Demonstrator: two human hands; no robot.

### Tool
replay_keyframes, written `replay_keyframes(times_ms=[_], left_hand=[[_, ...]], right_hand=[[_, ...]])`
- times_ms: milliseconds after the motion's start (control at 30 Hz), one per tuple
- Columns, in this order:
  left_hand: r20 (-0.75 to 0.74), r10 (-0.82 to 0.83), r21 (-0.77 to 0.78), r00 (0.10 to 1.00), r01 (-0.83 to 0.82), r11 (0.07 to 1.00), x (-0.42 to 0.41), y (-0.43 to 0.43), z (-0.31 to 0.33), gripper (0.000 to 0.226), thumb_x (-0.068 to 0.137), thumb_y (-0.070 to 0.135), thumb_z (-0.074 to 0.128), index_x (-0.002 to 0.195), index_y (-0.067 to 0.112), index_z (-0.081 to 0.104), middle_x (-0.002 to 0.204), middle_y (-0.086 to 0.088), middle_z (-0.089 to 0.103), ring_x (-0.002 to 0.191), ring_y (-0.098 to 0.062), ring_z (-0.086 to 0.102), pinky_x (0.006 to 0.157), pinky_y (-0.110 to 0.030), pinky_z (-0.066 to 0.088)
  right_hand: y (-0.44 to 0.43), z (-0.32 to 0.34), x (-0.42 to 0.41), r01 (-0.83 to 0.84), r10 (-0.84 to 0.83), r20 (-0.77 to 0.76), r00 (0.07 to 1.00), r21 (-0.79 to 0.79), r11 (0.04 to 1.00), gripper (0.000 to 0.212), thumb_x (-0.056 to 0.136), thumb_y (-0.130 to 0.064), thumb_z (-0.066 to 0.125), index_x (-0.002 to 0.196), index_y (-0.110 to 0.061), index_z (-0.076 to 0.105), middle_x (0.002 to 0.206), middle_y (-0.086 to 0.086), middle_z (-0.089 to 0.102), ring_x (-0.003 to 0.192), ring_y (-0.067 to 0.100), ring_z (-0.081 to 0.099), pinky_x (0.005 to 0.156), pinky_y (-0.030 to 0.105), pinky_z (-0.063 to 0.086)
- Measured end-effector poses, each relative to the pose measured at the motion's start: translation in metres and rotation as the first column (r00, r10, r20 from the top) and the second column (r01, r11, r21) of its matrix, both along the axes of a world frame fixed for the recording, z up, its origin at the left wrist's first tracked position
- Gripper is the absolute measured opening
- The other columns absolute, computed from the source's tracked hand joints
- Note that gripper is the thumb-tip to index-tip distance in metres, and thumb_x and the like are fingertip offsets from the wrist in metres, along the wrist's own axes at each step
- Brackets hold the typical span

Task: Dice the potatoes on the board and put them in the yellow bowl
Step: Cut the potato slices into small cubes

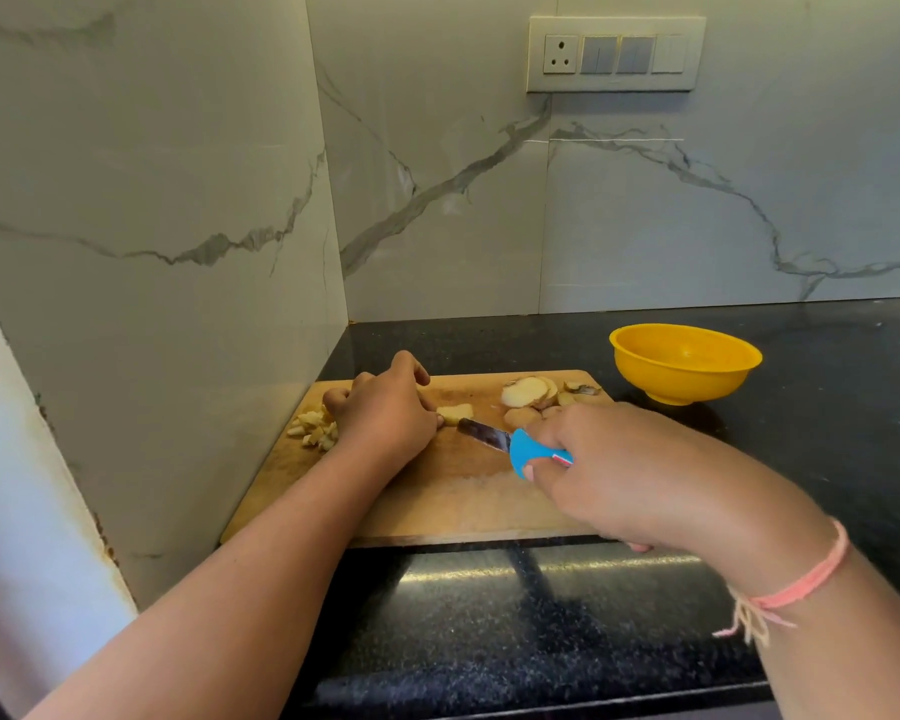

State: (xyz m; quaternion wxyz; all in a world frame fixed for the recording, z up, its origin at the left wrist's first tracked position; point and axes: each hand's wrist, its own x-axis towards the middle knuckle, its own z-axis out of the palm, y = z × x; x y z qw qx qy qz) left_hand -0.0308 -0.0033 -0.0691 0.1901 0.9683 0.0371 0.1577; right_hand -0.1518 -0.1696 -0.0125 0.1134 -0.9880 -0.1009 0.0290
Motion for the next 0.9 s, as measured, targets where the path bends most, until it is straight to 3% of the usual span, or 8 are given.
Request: replay_keyframes(times_ms=[67, 167, 333, 400, 500, 633, 900], left_hand=[[-0.027, -0.030, -0.013, 0.999, 0.030, 0.999, -0.001, 0.000, 0.001, 0.031, 0.090, 0.034, 0.062, 0.113, 0.034, 0.043, 0.108, 0.010, 0.064, 0.113, -0.017, 0.049, 0.085, -0.039, 0.027], [-0.061, -0.053, -0.023, 0.997, 0.051, 0.998, -0.001, 0.000, 0.005, 0.028, 0.090, 0.034, 0.063, 0.109, 0.034, 0.041, 0.107, 0.013, 0.065, 0.117, -0.018, 0.047, 0.088, -0.040, 0.027], [-0.079, -0.086, -0.059, 0.993, 0.081, 0.995, -0.002, 0.002, 0.008, 0.027, 0.089, 0.034, 0.065, 0.103, 0.034, 0.042, 0.110, 0.012, 0.067, 0.119, -0.017, 0.050, 0.095, -0.042, 0.029], [-0.076, -0.100, -0.064, 0.992, 0.095, 0.993, -0.002, 0.003, 0.008, 0.026, 0.089, 0.033, 0.065, 0.103, 0.033, 0.043, 0.111, 0.012, 0.067, 0.117, -0.016, 0.050, 0.093, -0.041, 0.029], [-0.073, -0.118, -0.061, 0.990, 0.114, 0.992, 0.000, 0.004, 0.009, 0.024, 0.089, 0.033, 0.065, 0.103, 0.033, 0.045, 0.111, 0.013, 0.066, 0.114, -0.014, 0.051, 0.088, -0.038, 0.028], [-0.063, -0.131, -0.017, 0.989, 0.130, 0.991, 0.005, 0.005, 0.009, 0.025, 0.087, 0.035, 0.066, 0.100, 0.034, 0.044, 0.107, 0.015, 0.066, 0.113, -0.013, 0.050, 0.082, -0.037, 0.026], [-0.068, -0.083, 0.047, 0.994, 0.086, 0.995, 0.007, 0.003, 0.011, 0.029, 0.083, 0.047, 0.067, 0.099, 0.035, 0.046, 0.109, 0.013, 0.066, 0.115, -0.015, 0.049, 0.085, -0.039, 0.027]], right_hand=[[0.000, 0.002, 0.004, 0.058, -0.061, 0.012, 0.998, 0.160, 0.985, 0.034, 0.098, -0.039, 0.040, 0.126, -0.022, 0.051, 0.075, 0.000, 0.061, 0.040, 0.005, 0.048, 0.037, 0.015, 0.036], [0.004, -0.001, 0.031, 0.105, -0.152, 0.083, 0.985, 0.414, 0.904, 0.030, 0.098, -0.038, 0.042, 0.111, -0.014, 0.054, 0.063, 0.003, 0.064, 0.037, 0.007, 0.053, 0.040, 0.016, 0.041], [0.024, -0.003, 0.086, 0.110, -0.155, 0.034, 0.987, 0.564, 0.818, 0.034, 0.100, -0.032, 0.043, 0.122, -0.007, 0.049, 0.085, 0.010, 0.067, 0.066, 0.017, 0.068, 0.065, 0.028, 0.058], [0.034, -0.004, 0.101, 0.111, -0.136, 0.002, 0.991, 0.566, 0.817, 0.036, 0.100, -0.030, 0.043, 0.127, -0.006, 0.047, 0.099, 0.012, 0.064, 0.080, 0.020, 0.068, 0.076, 0.033, 0.058], [0.047, -0.009, 0.115, 0.140, -0.131, -0.054, 0.990, 0.529, 0.837, 0.036, 0.101, -0.026, 0.042, 0.130, -0.006, 0.046, 0.113, 0.014, 0.059, 0.091, 0.023, 0.067, 0.079, 0.032, 0.057], [0.054, -0.014, 0.125, 0.136, -0.132, -0.039, 0.990, 0.411, 0.901, 0.034, 0.101, -0.025, 0.042, 0.129, -0.006, 0.047, 0.110, 0.012, 0.061, 0.092, 0.021, 0.066, 0.065, 0.020, 0.049], [0.048, -0.017, 0.135, 0.083, -0.073, -0.039, 0.997, 0.443, 0.893, 0.032, 0.100, -0.034, 0.042, 0.118, -0.009, 0.051, 0.102, 0.007, 0.061, 0.093, 0.019, 0.065, 0.088, 0.031, 0.053]])
